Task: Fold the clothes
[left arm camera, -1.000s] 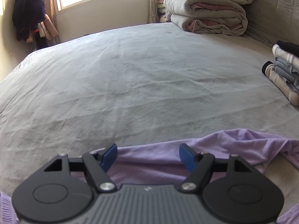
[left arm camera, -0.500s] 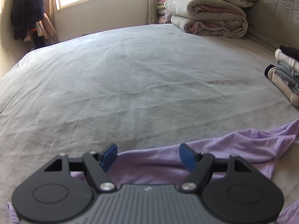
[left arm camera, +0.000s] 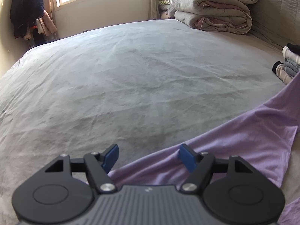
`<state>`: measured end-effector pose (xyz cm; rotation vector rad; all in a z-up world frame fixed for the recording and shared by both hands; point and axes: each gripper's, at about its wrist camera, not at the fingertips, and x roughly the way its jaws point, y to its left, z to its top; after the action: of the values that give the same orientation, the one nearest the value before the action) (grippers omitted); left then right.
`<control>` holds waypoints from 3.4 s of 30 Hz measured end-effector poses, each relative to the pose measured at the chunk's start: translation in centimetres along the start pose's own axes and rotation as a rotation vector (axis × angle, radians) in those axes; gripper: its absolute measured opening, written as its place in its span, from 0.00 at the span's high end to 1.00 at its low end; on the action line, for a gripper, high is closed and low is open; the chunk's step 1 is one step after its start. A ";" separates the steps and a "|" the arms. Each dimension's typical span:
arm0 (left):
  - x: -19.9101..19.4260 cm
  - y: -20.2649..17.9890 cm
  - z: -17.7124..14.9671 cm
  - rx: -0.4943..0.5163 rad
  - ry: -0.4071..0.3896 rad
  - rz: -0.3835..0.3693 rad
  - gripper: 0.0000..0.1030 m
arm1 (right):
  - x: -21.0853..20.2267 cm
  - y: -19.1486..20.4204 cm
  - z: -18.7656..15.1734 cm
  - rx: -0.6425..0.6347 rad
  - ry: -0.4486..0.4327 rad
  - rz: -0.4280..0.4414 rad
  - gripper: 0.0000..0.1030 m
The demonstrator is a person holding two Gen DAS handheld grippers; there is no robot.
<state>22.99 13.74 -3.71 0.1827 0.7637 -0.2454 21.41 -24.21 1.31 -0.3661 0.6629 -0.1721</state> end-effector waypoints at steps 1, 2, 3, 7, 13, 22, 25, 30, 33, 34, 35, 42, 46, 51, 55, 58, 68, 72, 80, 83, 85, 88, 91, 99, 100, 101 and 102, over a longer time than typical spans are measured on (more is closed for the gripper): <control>0.1 0.1 -0.1 0.007 0.005 -0.009 0.31 | 0.2 -0.2 0.3 0.015 -0.006 -0.011 0.98; 0.1 0.1 -0.1 0.014 0.010 -0.019 0.33 | 0.4 -0.4 0.5 0.027 -0.012 -0.020 0.98; 0.2 0.1 -0.2 0.018 0.015 -0.031 0.37 | 0.5 -0.5 0.7 0.036 -0.017 -0.029 0.98; 0.4 -0.1 -0.5 0.019 0.018 -0.080 0.57 | 1.0 -0.7 1.1 0.059 -0.031 -0.046 0.98; 0.3 -1.0 -0.2 0.004 0.018 -0.088 0.96 | 1.3 -0.3 1.0 0.059 -0.040 -0.054 0.98; -1.7 -1.6 -1.0 -0.095 -0.164 0.034 0.97 | 2.7 0.2 1.4 0.043 -0.060 -0.075 0.98; -1.0 -2.2 -1.2 -0.084 -0.179 0.088 0.97 | 4.1 1.1 1.8 0.023 -0.063 -0.076 0.98; 0.8 -3.0 -1.8 -0.076 -0.128 0.141 0.93 | 7.2 3.0 1.7 -0.039 -0.039 -0.079 0.98; 0.8 -3.3 -1.6 -0.065 -0.122 0.161 0.85 | 9.1 3.9 1.0 -0.072 0.000 -0.067 0.98; 0.7 -3.3 -1.5 -0.064 -0.120 0.167 0.82 | 9.5 4.0 0.8 -0.080 0.014 -0.063 0.98; 0.7 -3.2 -1.5 -0.062 -0.118 0.172 0.74 | 10.0 4.2 0.5 -0.088 0.028 -0.058 0.98; -0.8 -2.2 -0.7 -0.135 -0.134 0.127 0.57 | 9.6 3.6 0.4 -0.109 0.033 -0.027 0.87; -1.8 -2.7 -0.4 -0.161 -0.146 0.067 0.55 | 7.4 1.9 1.1 -0.050 0.016 0.036 0.79; -3.0 -4.8 -0.4 -0.142 -0.157 -0.032 0.51 | 4.0 0.0 1.1 0.024 0.003 0.145 0.75; -3.7 -6.5 -1.1 -0.124 -0.161 -0.100 0.51 | 1.7 -1.3 0.4 0.077 -0.002 0.213 0.74; -4.3 -7.3 -1.8 -0.123 -0.148 -0.120 0.51 | 0.0 -1.7 -0.8 0.093 -0.005 0.236 0.73; -9.0 -6.8 -4.5 -0.194 -0.056 -0.028 0.41 | -4.5 -0.7 -5.5 0.111 0.040 0.265 0.69; -11.5 -4.6 -6.2 -0.303 -0.051 0.045 0.35 | -6.1 0.6 -6.0 0.130 0.057 0.319 0.68; -15.2 0.4 -10.5 -0.431 -0.070 0.127 0.35 | -9.7 6.8 -4.1 0.088 0.048 0.459 0.68; -16.5 2.1 -12.4 -0.457 -0.084 0.148 0.36 | -10.7 10.5 -2.9 0.072 0.054 0.537 0.68; -17.5 3.3 -13.7 -0.473 -0.091 0.159 0.36 | -11.1 13.2 -1.9 0.072 0.061 0.589 0.68; -18.9 5.4 -15.5 -0.533 -0.092 0.163 0.36 | -11.6 17.3 -0.1 0.106 0.079 0.674 0.68; -20.2 7.9 -17.2 -0.630 -0.086 0.137 0.36 | -12.1 21.6 1.9 0.149 0.104 0.759 0.68; -20.7 11.5 -20.5 -0.857 -0.002 -0.031 0.47 | -13.7 33.4 6.5 0.142 0.130 0.887 0.68; -20.6 11.7 -20.8 -0.878 0.009 -0.050 0.47 | -13.7 34.7 6.8 0.138 0.135 0.894 0.68; -20.5 11.7 -21.0 -0.891 0.019 -0.054 0.48 | -13.6 35.8 7.2 0.138 0.140 0.902 0.68; -20.2 11.6 -21.2 -0.903 0.028 -0.058 0.49 | -13.5 36.9 7.4 0.136 0.145 0.909 0.68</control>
<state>-1.76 33.24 -3.65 -0.6914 0.8431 0.0631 17.06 15.48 0.20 0.1023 0.8971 0.6245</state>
